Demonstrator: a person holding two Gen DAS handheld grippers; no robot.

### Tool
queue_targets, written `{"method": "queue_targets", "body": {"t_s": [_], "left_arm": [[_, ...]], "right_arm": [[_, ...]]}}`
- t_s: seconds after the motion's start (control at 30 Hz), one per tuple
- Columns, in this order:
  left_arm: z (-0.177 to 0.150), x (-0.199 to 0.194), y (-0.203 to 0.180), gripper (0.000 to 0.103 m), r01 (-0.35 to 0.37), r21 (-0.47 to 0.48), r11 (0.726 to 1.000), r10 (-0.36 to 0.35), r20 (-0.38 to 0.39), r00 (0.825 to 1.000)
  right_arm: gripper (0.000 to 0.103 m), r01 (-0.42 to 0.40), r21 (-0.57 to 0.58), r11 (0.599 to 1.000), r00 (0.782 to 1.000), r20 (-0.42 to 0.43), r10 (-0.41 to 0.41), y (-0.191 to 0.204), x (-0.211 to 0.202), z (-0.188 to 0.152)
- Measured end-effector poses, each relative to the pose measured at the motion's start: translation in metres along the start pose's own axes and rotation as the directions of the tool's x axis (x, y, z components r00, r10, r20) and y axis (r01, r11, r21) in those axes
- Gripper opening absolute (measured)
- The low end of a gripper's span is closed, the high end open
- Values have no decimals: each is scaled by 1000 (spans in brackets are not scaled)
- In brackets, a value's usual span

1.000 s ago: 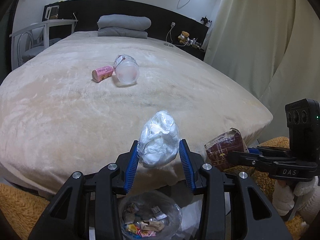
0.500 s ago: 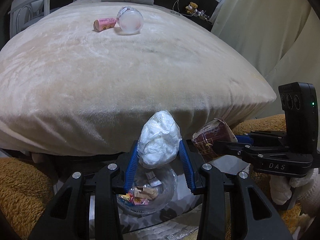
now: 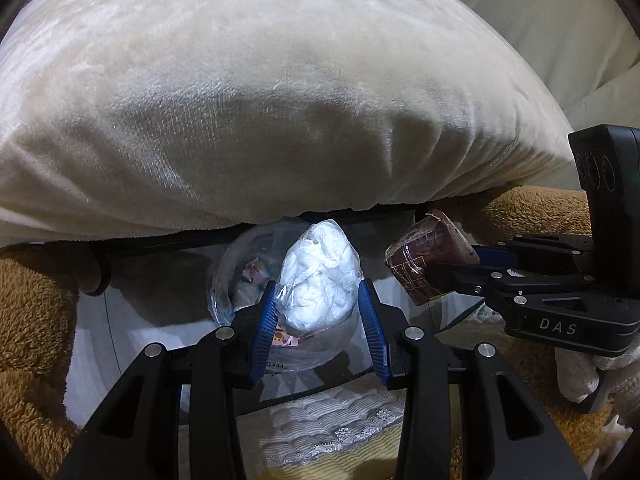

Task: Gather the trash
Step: 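Lower both held items into the clear bin and open both tools, then raise both tools back over the bed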

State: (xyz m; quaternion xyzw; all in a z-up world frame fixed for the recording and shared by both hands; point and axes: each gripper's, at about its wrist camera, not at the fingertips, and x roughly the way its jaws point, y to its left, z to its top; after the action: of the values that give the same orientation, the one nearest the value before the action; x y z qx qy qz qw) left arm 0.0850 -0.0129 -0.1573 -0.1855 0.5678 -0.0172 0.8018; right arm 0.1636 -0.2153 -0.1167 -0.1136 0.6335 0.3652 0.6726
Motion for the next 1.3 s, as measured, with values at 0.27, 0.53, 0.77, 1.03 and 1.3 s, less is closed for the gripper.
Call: {"method": "queue_targets", "body": {"t_s": [0.27,0.53,0.77,1.03,1.3], "left_arm": [[1,22,7,39,14,-36,999,-17,-88,996],[0,33,11,39,7,-52,999,-15,-153,988],[1,40,15,45,1,-78,997,-16,-190,982],[3,36,19,58,-9,-97,995,-9,-180,984],[6,27,19,58,-15,-75,997,5,-133,991]], "right_arm": [[26,17,35,999,995,-102,-13,-10,22,2],[26,21,52,998,988,-156,-13,-13,35,2],[27,12,82,997,986,-165,1,-15,33,5],[38,6,115,993,989,-150,12,-19,30,9],[38,6,95,995,994,-111,4,-14,21,9]]}}
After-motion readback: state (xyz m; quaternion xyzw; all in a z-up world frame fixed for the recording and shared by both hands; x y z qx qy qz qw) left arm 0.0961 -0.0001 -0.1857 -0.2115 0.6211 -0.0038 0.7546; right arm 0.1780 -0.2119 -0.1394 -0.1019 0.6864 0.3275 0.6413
